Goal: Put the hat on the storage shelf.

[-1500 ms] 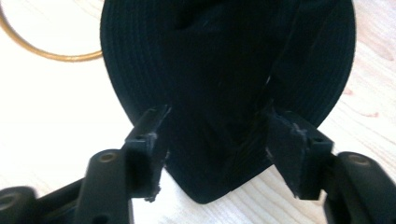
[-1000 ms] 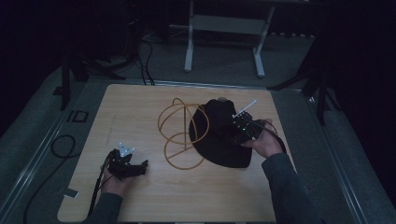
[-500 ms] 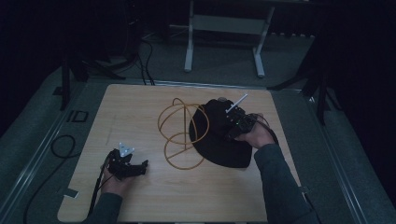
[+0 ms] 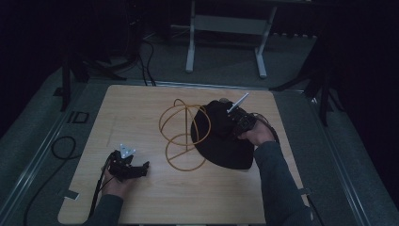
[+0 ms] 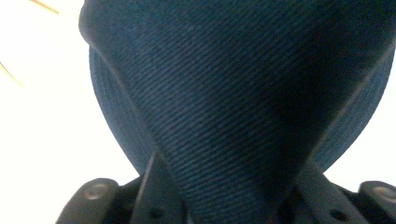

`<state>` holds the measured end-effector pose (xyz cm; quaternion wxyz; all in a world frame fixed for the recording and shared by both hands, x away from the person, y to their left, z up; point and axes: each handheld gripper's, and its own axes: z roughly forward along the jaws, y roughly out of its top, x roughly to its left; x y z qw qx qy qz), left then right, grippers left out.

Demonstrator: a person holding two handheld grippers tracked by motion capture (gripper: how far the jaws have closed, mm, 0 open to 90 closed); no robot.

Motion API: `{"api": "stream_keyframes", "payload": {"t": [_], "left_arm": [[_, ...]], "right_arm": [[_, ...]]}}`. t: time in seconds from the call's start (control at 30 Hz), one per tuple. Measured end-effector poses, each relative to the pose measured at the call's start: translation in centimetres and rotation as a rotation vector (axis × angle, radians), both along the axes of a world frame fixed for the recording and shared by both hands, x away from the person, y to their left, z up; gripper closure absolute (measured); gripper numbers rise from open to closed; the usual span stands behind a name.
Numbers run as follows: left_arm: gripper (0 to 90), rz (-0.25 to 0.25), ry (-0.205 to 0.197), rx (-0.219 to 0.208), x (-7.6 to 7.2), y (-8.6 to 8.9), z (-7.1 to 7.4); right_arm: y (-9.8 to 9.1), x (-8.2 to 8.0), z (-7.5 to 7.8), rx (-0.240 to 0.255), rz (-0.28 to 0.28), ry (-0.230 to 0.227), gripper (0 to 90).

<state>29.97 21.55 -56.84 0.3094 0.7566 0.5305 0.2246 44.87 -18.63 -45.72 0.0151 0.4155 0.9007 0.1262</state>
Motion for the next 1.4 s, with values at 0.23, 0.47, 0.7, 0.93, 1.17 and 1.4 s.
{"api": "stream_keyframes", "payload": {"t": [0.23,0.47,0.7,0.93,1.17,1.4], "left_arm": [[9.4,-0.001,0.001,0.001,0.0,0.0,0.0],[9.4,-0.001,0.001,0.001,0.0,0.0,0.0],[9.4,-0.001,0.001,0.001,0.0,0.0,0.0],[9.4,-0.001,0.001,0.001,0.0,0.0,0.0],[9.4,-0.001,0.001,0.001,0.0,0.0,0.0],[9.4,-0.001,0.001,0.001,0.0,0.0,0.0]], "right_arm": [[-0.2,-0.1,0.2,-0.011,0.007,-0.012,86.8],[-0.4,-0.6,1.0,-0.013,0.012,-0.059,87.7],[-0.9,-1.0,1.9,-0.007,-0.011,-0.106,87.9],[-1.5,-1.3,2.8,0.007,-0.015,-0.121,88.0],[-2.0,-1.6,3.6,0.007,-0.01,-0.13,88.0],[-2.1,-1.8,4.0,0.002,-0.005,-0.139,87.9]]}}
